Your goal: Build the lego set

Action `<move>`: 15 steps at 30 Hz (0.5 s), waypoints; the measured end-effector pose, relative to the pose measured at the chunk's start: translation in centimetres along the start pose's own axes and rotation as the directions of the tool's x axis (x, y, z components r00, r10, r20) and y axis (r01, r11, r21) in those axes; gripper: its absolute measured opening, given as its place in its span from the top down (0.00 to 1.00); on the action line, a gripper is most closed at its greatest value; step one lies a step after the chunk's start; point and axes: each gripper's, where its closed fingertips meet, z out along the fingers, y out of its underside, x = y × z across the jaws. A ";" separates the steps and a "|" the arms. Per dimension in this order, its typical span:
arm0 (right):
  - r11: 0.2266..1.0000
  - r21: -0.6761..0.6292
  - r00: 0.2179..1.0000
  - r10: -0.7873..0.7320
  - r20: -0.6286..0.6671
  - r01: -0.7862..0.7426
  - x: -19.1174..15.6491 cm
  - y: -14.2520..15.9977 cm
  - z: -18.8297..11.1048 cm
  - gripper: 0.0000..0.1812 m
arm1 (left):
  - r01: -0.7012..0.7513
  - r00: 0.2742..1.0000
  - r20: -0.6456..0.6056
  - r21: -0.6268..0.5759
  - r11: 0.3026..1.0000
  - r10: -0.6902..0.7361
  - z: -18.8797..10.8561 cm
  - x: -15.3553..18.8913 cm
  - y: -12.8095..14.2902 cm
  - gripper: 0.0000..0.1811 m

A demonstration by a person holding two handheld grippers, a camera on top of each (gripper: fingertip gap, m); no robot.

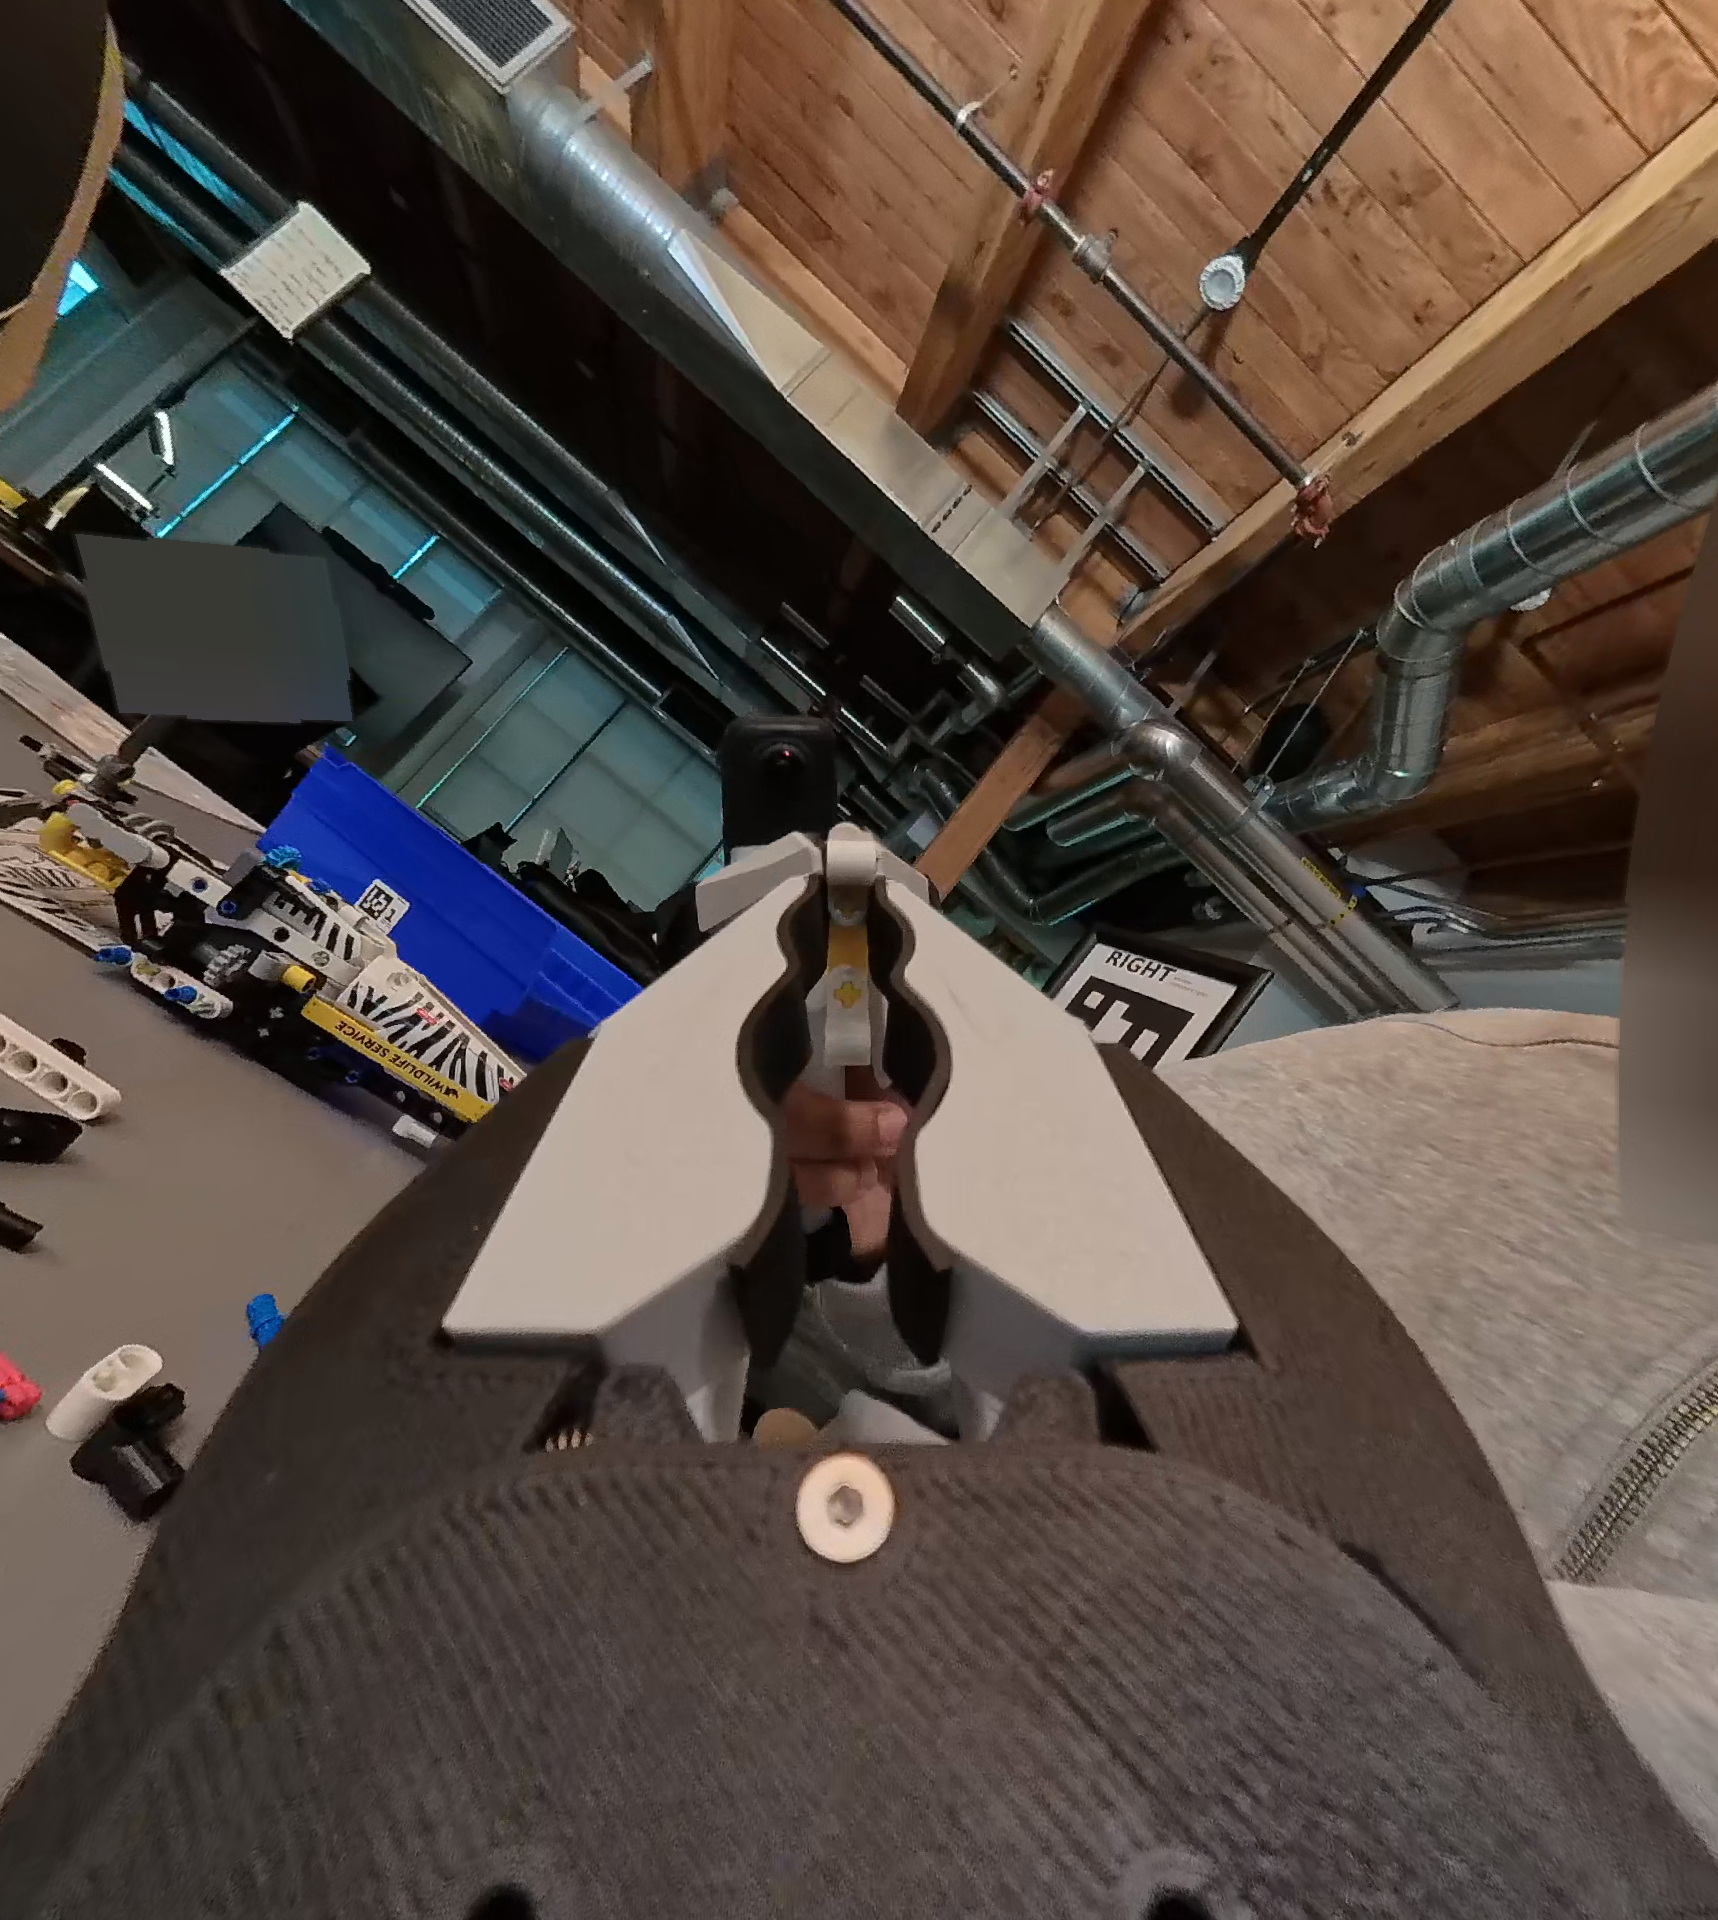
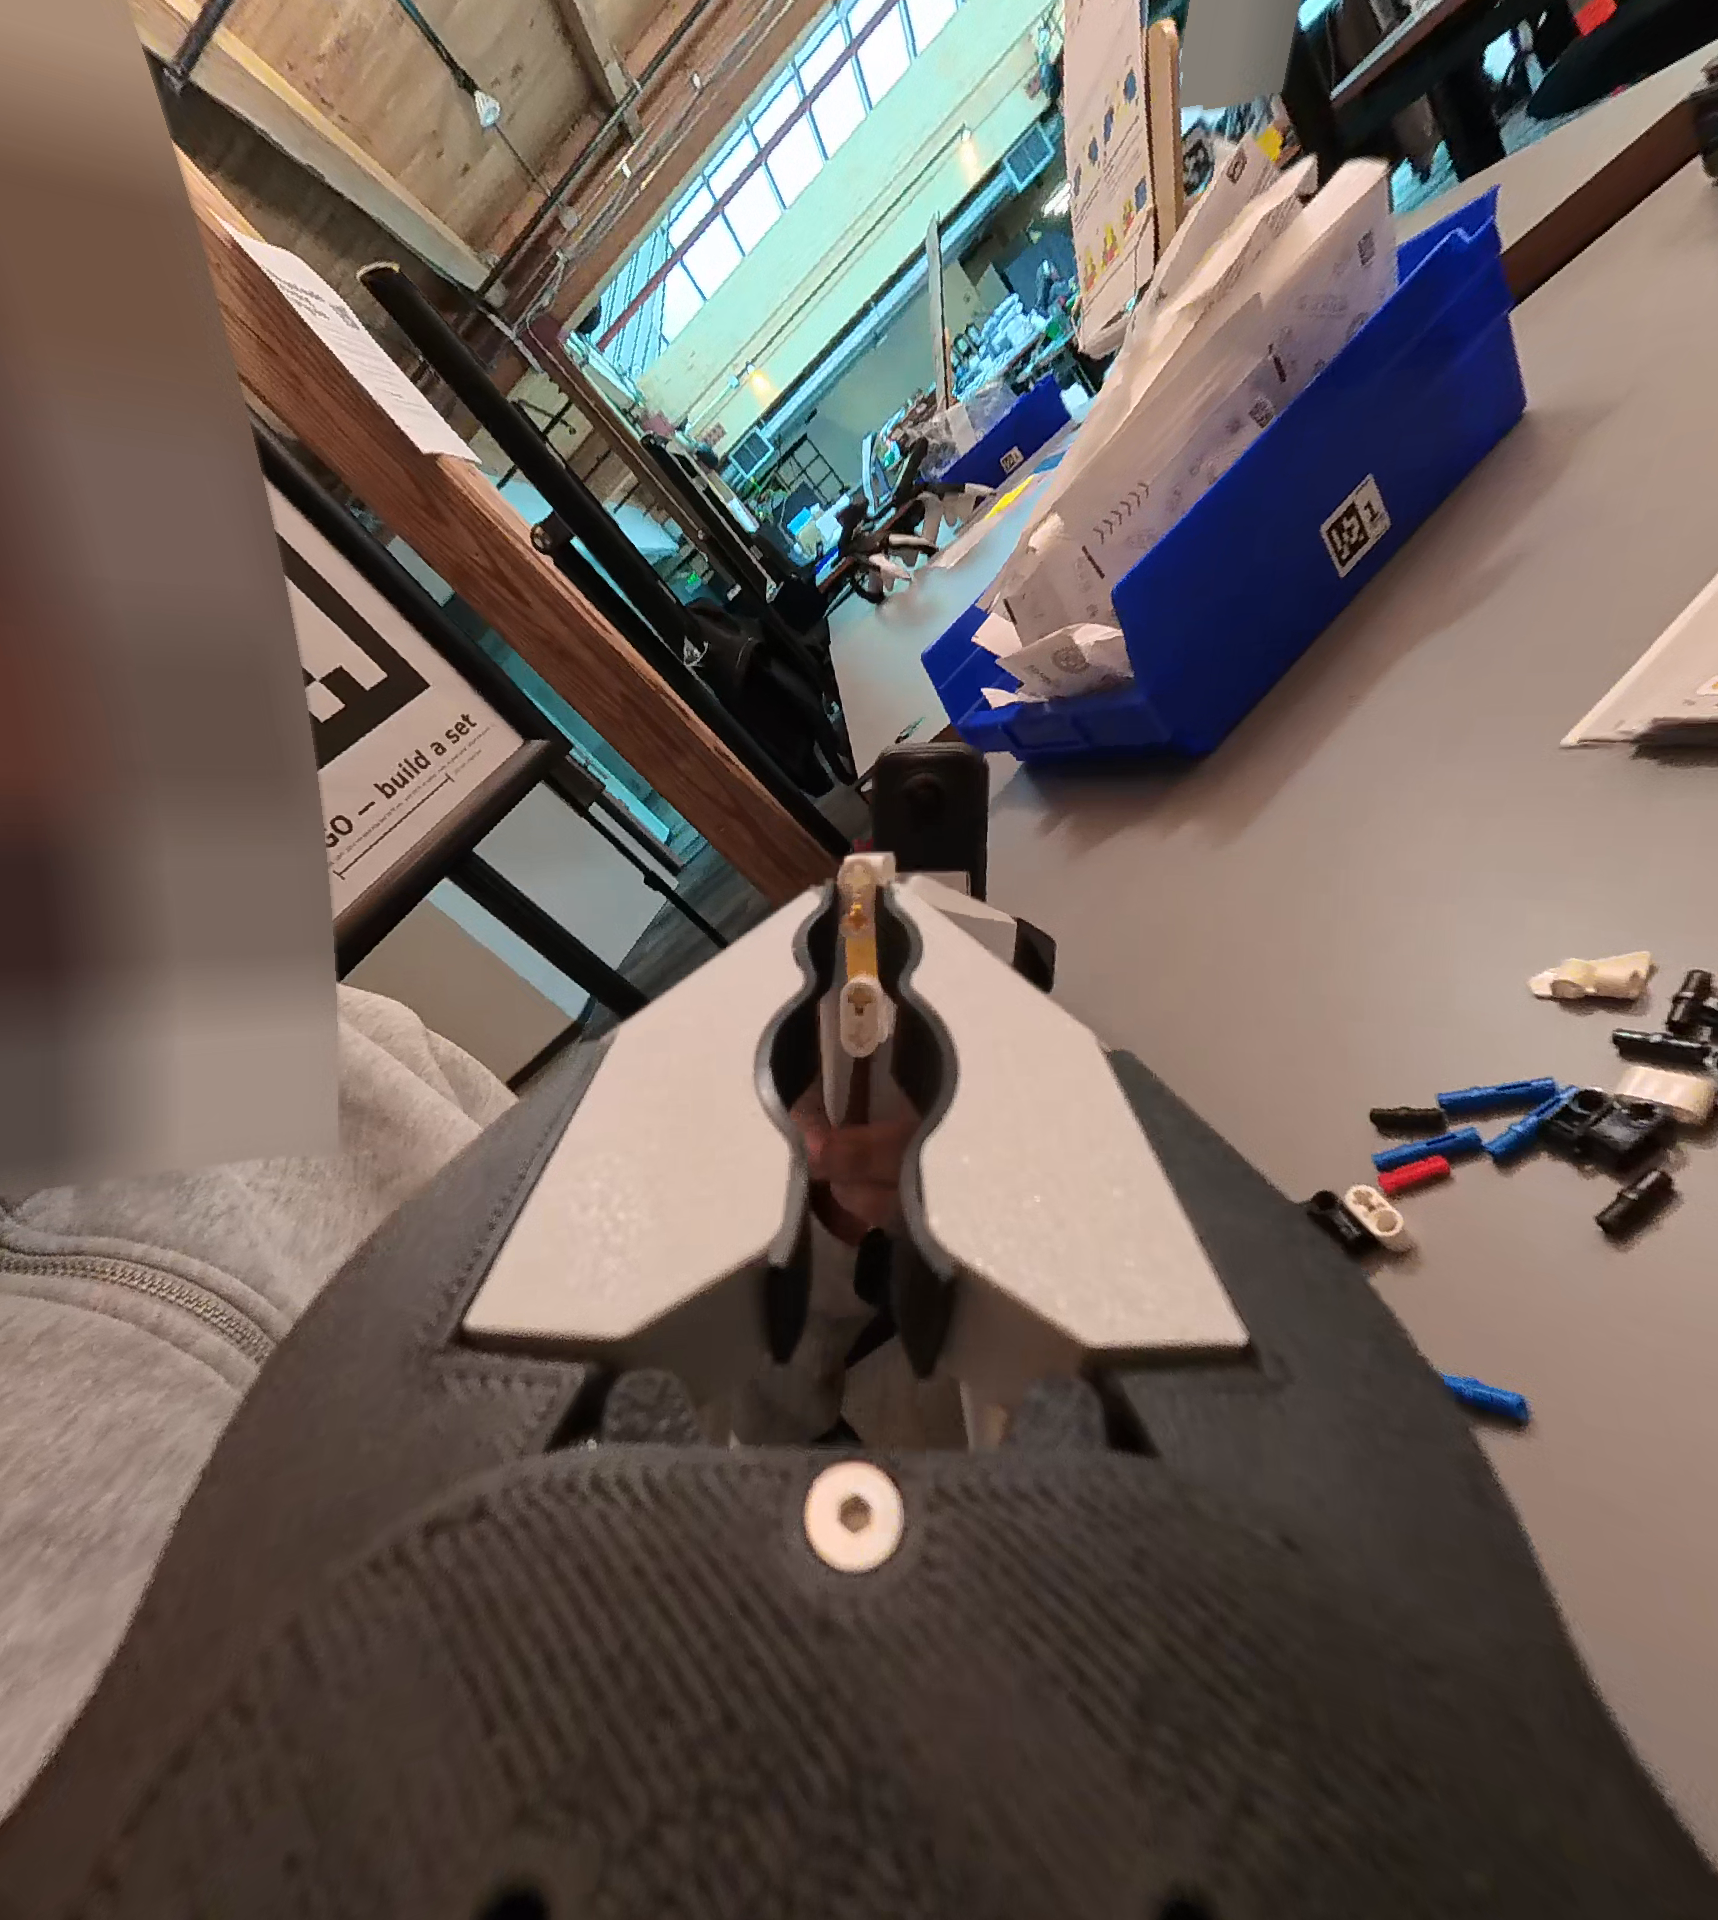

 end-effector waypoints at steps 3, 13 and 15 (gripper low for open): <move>0.999 0.037 1.000 0.005 0.011 -0.006 -0.1 -0.2 0.0 0.98 | 0.026 1.000 -0.016 0.024 0.999 -0.026 0.1 0.1 -0.1 0.98; 0.996 0.050 0.997 0.067 0.030 -0.068 0.0 0.0 -0.1 0.98 | 0.023 1.000 -0.016 0.009 1.000 -0.023 0.1 0.0 0.1 0.98; 0.995 0.052 0.996 0.080 0.037 -0.082 0.0 0.0 -0.1 0.98 | 0.019 1.000 -0.013 0.001 1.000 -0.019 0.1 0.0 0.1 0.98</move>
